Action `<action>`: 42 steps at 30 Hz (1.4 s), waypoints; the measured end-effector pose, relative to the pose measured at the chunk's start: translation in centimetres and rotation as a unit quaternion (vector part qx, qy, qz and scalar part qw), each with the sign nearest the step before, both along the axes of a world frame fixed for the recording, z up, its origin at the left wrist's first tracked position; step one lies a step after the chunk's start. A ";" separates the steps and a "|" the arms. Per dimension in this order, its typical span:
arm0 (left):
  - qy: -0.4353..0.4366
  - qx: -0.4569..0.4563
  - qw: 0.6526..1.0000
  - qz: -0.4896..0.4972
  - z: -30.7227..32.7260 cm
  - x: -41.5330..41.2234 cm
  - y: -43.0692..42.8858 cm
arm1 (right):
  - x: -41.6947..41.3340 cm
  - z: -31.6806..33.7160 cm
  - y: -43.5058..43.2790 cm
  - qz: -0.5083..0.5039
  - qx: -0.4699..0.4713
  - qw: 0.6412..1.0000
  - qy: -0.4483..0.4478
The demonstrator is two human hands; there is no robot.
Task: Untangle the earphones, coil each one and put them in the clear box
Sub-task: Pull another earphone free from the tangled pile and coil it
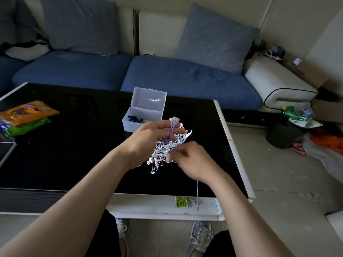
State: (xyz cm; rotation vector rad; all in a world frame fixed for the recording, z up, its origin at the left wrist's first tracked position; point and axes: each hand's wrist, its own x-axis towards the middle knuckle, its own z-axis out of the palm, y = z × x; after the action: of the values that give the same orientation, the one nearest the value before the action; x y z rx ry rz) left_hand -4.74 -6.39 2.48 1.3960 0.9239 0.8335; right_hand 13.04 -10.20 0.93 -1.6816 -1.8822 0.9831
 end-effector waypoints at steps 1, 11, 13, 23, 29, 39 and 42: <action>0.022 0.003 1.000 0.010 0.0 0.0 -0.1 | -0.5 0.0 -0.2 0.023 0.007 1.000 -0.002; 0.185 0.043 0.980 -0.061 -0.3 -0.3 -0.9 | 0.2 2.0 -0.3 -0.139 0.157 0.921 0.329; 0.134 0.025 0.987 -0.085 0.0 -0.3 -1.0 | 0.8 1.8 0.4 -0.210 0.144 0.896 0.364; -0.094 -0.022 0.995 -0.022 0.1 0.7 -0.7 | 0.6 -0.9 1.0 -0.062 0.033 0.993 0.100; 0.151 0.096 0.982 0.062 -1.0 -0.4 0.1 | -1.6 -0.5 -0.2 0.029 0.057 0.996 0.061; 0.178 0.044 0.983 -0.002 0.3 -0.1 -0.8 | 0.2 -1.1 1.1 -0.154 0.357 0.920 0.057; 0.099 0.032 0.995 -0.003 0.9 0.3 -1.1 | 0.7 -1.4 1.8 -0.146 0.302 0.938 0.088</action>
State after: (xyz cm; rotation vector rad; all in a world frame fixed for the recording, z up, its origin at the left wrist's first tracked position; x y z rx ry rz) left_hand -4.42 -7.48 3.42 1.5568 1.0503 0.7353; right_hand 13.78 -8.36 -0.51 -1.3860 -1.5408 0.3625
